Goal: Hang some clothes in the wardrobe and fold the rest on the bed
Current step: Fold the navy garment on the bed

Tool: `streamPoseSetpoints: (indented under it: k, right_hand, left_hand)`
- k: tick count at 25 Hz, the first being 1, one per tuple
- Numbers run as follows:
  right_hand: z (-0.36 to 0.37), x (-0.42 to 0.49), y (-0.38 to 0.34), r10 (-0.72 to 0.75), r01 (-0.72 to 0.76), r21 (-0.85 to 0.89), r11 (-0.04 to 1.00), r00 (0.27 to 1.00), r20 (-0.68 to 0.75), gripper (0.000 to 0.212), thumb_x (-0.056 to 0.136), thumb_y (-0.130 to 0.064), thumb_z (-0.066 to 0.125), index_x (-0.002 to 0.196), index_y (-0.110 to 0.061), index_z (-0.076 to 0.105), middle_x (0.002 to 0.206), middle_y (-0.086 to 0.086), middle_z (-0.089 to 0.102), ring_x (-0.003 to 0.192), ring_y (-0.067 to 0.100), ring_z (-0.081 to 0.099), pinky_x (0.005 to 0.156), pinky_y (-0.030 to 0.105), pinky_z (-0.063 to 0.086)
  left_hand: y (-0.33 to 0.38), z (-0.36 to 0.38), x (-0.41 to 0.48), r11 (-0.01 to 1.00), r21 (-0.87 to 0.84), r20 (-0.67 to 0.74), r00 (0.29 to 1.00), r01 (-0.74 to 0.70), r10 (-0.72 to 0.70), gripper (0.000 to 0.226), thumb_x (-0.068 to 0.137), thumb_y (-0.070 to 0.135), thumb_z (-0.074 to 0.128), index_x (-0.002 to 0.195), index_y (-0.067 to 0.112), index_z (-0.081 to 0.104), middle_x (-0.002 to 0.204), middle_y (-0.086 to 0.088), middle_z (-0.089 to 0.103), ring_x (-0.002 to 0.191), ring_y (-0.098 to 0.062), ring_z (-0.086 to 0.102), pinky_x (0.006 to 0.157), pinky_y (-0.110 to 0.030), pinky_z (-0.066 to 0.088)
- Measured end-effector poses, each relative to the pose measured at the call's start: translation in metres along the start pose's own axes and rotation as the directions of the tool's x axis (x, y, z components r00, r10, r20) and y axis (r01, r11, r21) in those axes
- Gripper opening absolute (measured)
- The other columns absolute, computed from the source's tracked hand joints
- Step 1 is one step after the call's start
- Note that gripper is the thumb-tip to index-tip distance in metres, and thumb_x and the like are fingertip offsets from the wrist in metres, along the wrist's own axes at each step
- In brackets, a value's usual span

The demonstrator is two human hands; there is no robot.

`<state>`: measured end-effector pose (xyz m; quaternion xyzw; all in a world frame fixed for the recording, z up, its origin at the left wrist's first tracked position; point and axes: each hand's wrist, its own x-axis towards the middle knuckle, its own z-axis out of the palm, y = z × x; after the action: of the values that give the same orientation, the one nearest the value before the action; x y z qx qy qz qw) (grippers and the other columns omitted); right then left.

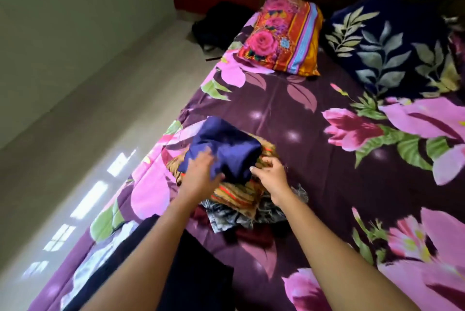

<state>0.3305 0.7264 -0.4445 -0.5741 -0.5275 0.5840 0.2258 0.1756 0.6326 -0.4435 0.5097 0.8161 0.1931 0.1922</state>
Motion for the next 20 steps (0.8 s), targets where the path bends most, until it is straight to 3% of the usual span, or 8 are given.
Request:
streamPoseSetpoints:
  k: [1, 2, 4, 9, 11, 15, 17, 20]
  right_hand:
    - [0.004, 0.002, 0.009, -0.011, 0.009, -0.124, 0.992, 1.000, -0.017, 0.037, 0.079, -0.002, 0.070, 0.113, -0.007, 0.057, 0.101, 0.009, 0.065, 0.088, 0.018, 0.060, 0.075, 0.023, 0.047]
    - [0.004, 0.004, 0.015, -0.027, 0.021, -0.226, 0.974, 0.999, -0.024, 0.039, 0.079, -0.006, 0.070, 0.115, -0.007, 0.058, 0.111, 0.010, 0.064, 0.100, 0.022, 0.059, 0.082, 0.027, 0.044]
    - [0.002, 0.002, 0.014, -0.036, 0.036, -0.330, 0.943, 0.999, 0.004, 0.041, 0.083, -0.010, 0.066, 0.123, -0.008, 0.058, 0.121, 0.009, 0.060, 0.112, 0.024, 0.054, 0.085, 0.025, 0.040]
    - [-0.028, -0.024, 0.006, -0.097, 0.156, -0.466, 0.871, 0.984, 0.147, 0.032, 0.086, -0.015, 0.066, 0.116, -0.011, 0.060, 0.110, 0.006, 0.062, 0.100, 0.021, 0.057, 0.079, 0.021, 0.039]
    - [-0.057, -0.044, 0.005, -0.129, 0.212, -0.560, 0.801, 0.974, 0.184, 0.035, 0.085, -0.017, 0.066, 0.119, -0.011, 0.058, 0.111, 0.008, 0.061, 0.105, 0.024, 0.057, 0.084, 0.022, 0.040]
    - [-0.140, -0.088, 0.012, -0.076, 0.213, -0.783, 0.584, 0.975, 0.209, 0.040, 0.085, -0.023, 0.061, 0.123, -0.012, 0.051, 0.122, 0.015, 0.052, 0.117, 0.032, 0.050, 0.095, 0.040, 0.043]
    - [-0.196, -0.118, 0.022, 0.029, 0.176, -0.854, 0.489, 0.976, 0.218, 0.034, 0.086, -0.025, 0.059, 0.116, -0.010, 0.052, 0.117, 0.017, 0.056, 0.115, 0.032, 0.053, 0.096, 0.044, 0.044]
    - [-0.285, -0.173, 0.041, 0.230, 0.105, -0.897, 0.430, 0.948, 0.221, 0.025, 0.087, -0.020, 0.062, 0.100, 0.000, 0.057, 0.099, 0.017, 0.062, 0.101, 0.030, 0.059, 0.078, 0.031, 0.044]
  left_hand:
    - [-0.002, 0.017, -0.005, 0.999, 0.042, 0.161, 0.987, 0.023, -0.029, 0.063, 0.088, 0.033, 0.054, 0.142, 0.007, 0.036, 0.152, -0.015, 0.029, 0.138, -0.030, 0.031, 0.110, -0.042, 0.021]
    - [-0.002, 0.031, -0.009, 0.997, 0.077, 0.229, 0.972, 0.027, -0.045, 0.065, 0.091, 0.031, 0.055, 0.146, 0.012, 0.027, 0.155, -0.009, 0.021, 0.142, -0.026, 0.024, 0.112, -0.038, 0.017]
    - [0.001, 0.044, -0.017, 0.996, 0.084, 0.152, 0.987, 0.031, -0.044, 0.066, 0.092, 0.026, 0.055, 0.148, 0.013, 0.023, 0.156, -0.007, 0.018, 0.143, -0.024, 0.021, 0.112, -0.035, 0.017]
    - [0.044, 0.032, -0.039, 0.998, -0.005, 0.015, 0.998, 0.055, -0.055, 0.058, 0.083, 0.021, 0.050, 0.136, 0.002, 0.043, 0.137, -0.019, 0.047, 0.122, -0.036, 0.047, 0.101, -0.039, 0.037]
    - [0.078, 0.029, -0.052, 1.000, -0.010, 0.033, 0.999, 0.004, -0.003, 0.058, 0.076, 0.028, 0.043, 0.127, 0.002, 0.052, 0.121, -0.019, 0.056, 0.112, -0.039, 0.053, 0.091, -0.043, 0.043]
    - [0.154, 0.039, -0.083, 0.986, 0.146, 0.211, 0.976, -0.081, 0.049, 0.047, 0.085, 0.030, 0.058, 0.125, 0.009, 0.049, 0.121, -0.014, 0.056, 0.114, -0.034, 0.051, 0.088, -0.041, 0.045]
    - [0.197, 0.050, -0.105, 0.970, 0.169, 0.367, 0.925, -0.172, 0.100, 0.045, 0.084, 0.033, 0.062, 0.121, 0.009, 0.051, 0.120, -0.015, 0.059, 0.113, -0.033, 0.054, 0.088, -0.040, 0.045]
    - [0.269, 0.076, -0.143, 0.908, 0.178, 0.641, 0.745, -0.380, 0.186, 0.046, 0.081, 0.036, 0.068, 0.118, 0.009, 0.059, 0.119, -0.011, 0.063, 0.111, -0.028, 0.057, 0.089, -0.034, 0.045]
